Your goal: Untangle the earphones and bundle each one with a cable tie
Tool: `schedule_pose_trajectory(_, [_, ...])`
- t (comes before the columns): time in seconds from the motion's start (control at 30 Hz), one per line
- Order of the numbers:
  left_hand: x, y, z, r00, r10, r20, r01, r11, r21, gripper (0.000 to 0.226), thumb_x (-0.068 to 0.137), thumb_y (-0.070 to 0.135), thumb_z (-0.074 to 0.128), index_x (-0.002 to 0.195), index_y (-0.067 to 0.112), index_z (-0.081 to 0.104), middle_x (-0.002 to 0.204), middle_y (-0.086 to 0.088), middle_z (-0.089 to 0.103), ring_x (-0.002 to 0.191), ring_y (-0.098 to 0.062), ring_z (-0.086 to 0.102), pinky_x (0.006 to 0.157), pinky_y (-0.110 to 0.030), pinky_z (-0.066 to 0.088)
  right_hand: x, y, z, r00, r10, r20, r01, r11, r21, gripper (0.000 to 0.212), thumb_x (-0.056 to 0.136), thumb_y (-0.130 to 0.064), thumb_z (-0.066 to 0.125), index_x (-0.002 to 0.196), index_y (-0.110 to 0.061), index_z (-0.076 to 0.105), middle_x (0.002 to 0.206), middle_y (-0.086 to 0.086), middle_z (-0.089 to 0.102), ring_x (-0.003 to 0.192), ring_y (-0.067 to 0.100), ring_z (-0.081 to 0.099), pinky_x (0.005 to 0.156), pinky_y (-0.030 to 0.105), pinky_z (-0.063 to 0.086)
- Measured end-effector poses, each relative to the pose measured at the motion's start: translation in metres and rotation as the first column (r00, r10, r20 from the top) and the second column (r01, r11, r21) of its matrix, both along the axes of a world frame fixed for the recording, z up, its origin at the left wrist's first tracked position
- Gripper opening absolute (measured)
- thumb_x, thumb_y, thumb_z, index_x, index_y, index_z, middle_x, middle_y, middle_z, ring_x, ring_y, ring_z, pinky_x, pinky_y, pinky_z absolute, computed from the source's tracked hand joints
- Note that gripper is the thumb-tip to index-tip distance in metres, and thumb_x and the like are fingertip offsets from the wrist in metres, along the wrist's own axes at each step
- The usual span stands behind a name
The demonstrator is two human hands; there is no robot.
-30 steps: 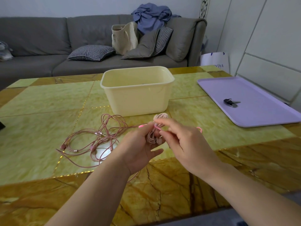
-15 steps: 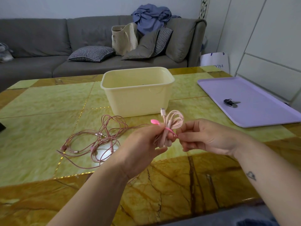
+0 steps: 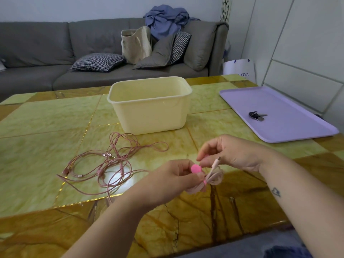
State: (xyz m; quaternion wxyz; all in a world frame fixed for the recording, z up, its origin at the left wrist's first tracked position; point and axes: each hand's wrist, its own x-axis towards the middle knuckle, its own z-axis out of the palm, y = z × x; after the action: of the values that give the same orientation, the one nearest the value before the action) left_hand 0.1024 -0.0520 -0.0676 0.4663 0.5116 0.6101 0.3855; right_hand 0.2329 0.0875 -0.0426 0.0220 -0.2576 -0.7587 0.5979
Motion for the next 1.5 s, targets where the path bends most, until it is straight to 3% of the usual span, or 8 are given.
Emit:
schedule_pose_trajectory(0.3, [0.001, 0.008, -0.006, 0.95, 0.29, -0.117, -0.297, 0.953, -0.053, 0.014, 0.089, 0.027, 0.06, 0.085, 0.013, 0.06, 0.073, 0.002, 0.072, 0.06, -0.001, 0.061, 0.063, -0.018, 0.046, -0.007, -0.038, 0.021, 0.999, 0.008, 0.036, -0.032, 0.68, 0.732, 0.003, 0.084, -0.028, 0.069, 0.081, -0.03, 0.067, 0.054, -0.028, 0.055, 0.054, -0.004, 0.052, 0.049, 0.009, 0.036])
schedule_pose_trajectory(0.43, [-0.002, 0.012, -0.004, 0.89, 0.422, 0.172, -0.398, 0.904, -0.156, 0.013, 0.085, 0.028, 0.063, 0.077, 0.018, 0.065, 0.067, 0.006, 0.067, 0.064, -0.005, 0.058, 0.079, -0.026, 0.046, -0.012, -0.046, 0.014, 0.995, -0.019, -0.094, 0.092, 0.461, 0.883, 0.004, 0.085, -0.029, 0.068, 0.083, -0.032, 0.069, 0.065, -0.021, 0.059, 0.062, -0.002, 0.056, 0.056, 0.012, 0.04])
schedule_pose_trajectory(0.57, [-0.009, 0.015, -0.005, 0.642, 0.568, 0.516, -0.501, 0.819, -0.278, 0.021, 0.091, 0.024, 0.056, 0.075, 0.019, 0.068, 0.065, 0.006, 0.066, 0.067, -0.006, 0.063, 0.086, -0.035, 0.042, -0.017, -0.047, 0.0, 0.961, -0.028, -0.275, 0.251, 0.503, 0.827, 0.007, 0.082, -0.021, 0.071, 0.086, -0.026, 0.072, 0.074, -0.017, 0.067, 0.07, -0.001, 0.06, 0.064, 0.022, 0.051])
schedule_pose_trajectory(0.7, [-0.006, 0.014, 0.0, 0.469, 0.541, 0.698, -0.515, 0.81, -0.281, 0.019, 0.09, 0.025, 0.056, 0.075, 0.016, 0.064, 0.054, 0.004, 0.059, 0.054, -0.003, 0.062, 0.087, -0.032, 0.041, -0.02, -0.048, -0.003, 0.89, -0.17, -0.423, 0.385, 0.778, 0.497, 0.008, 0.081, -0.019, 0.072, 0.086, -0.025, 0.072, 0.079, -0.012, 0.072, 0.074, 0.003, 0.066, 0.071, 0.023, 0.053])
schedule_pose_trajectory(0.83, [-0.003, 0.012, 0.005, 0.447, 0.473, 0.759, -0.496, 0.837, -0.229, 0.017, 0.08, 0.034, 0.061, 0.073, 0.019, 0.065, 0.057, 0.005, 0.057, 0.068, -0.004, 0.06, 0.089, -0.029, 0.042, -0.021, -0.04, 0.002, 0.836, -0.34, -0.431, 0.302, 0.94, -0.158, 0.016, 0.068, -0.014, 0.077, 0.082, -0.016, 0.07, 0.079, 0.001, 0.074, 0.073, 0.006, 0.066, 0.074, 0.022, 0.05])
schedule_pose_trajectory(0.93, [-0.005, 0.011, 0.005, 0.468, 0.424, 0.775, -0.502, 0.85, -0.161, 0.021, 0.077, 0.037, 0.061, 0.084, 0.018, 0.066, 0.07, 0.006, 0.063, 0.075, -0.005, 0.06, 0.086, -0.026, 0.045, -0.019, -0.036, 0.001, 0.878, -0.323, -0.354, 0.203, 0.92, -0.335, 0.03, 0.057, -0.019, 0.074, 0.085, -0.013, 0.068, 0.082, 0.003, 0.074, 0.072, 0.005, 0.065, 0.072, 0.022, 0.049])
schedule_pose_trajectory(1.1, [-0.007, 0.009, 0.003, 0.568, 0.291, 0.77, -0.452, 0.892, -0.004, 0.042, 0.077, 0.038, 0.056, 0.111, 0.013, 0.062, 0.09, 0.003, 0.066, 0.082, -0.006, 0.06, 0.084, -0.023, 0.049, -0.018, -0.031, -0.003, 0.924, -0.262, -0.277, 0.158, 0.924, -0.348, 0.028, 0.061, -0.015, 0.071, 0.088, -0.011, 0.067, 0.077, -0.002, 0.071, 0.074, 0.005, 0.064, 0.075, 0.022, 0.048])
schedule_pose_trajectory(1.5, [-0.032, 0.0, 0.011, 0.816, 0.029, 0.577, -0.145, 0.977, 0.156, 0.036, 0.062, 0.043, 0.083, 0.075, 0.014, 0.067, 0.097, -0.017, 0.051, 0.101, -0.029, 0.044, 0.107, -0.047, 0.034, -0.01, -0.034, 0.014, 0.922, -0.046, -0.385, 0.153, 0.956, 0.252, 0.018, 0.076, -0.011, 0.073, 0.083, -0.026, 0.066, 0.079, -0.012, 0.068, 0.077, 0.006, 0.061, 0.071, 0.017, 0.047])
